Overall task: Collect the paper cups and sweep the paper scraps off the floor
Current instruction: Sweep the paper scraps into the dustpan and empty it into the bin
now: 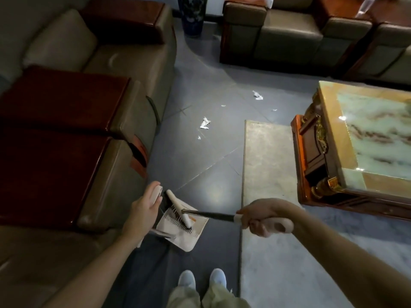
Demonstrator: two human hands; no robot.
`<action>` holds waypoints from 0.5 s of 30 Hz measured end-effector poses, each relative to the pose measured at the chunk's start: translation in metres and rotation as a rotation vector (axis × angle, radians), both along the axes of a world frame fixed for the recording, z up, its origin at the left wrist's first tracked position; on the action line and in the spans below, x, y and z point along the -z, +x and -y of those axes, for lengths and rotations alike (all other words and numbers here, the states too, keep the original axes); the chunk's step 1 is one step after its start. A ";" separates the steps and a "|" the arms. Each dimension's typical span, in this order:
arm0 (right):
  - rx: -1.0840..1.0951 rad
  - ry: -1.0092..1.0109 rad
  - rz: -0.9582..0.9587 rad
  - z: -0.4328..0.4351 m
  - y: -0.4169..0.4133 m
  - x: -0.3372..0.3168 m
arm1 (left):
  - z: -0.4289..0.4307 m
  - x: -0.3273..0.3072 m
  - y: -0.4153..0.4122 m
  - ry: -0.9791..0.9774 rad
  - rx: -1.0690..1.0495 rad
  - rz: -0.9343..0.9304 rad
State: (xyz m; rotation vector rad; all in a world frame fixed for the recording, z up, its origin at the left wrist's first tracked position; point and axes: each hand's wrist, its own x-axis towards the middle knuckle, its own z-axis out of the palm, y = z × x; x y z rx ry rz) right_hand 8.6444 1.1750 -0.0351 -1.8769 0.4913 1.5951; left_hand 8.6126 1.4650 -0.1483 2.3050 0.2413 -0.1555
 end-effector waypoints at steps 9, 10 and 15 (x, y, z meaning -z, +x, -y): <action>0.050 -0.013 0.230 -0.010 0.065 -0.021 | -0.011 -0.017 0.063 -0.019 0.009 0.037; 0.041 -0.015 0.289 -0.008 0.079 -0.016 | -0.011 -0.019 0.076 -0.016 0.006 0.049; -0.069 -0.104 0.501 -0.002 0.170 0.019 | -0.006 -0.017 0.156 -0.037 -0.030 0.076</action>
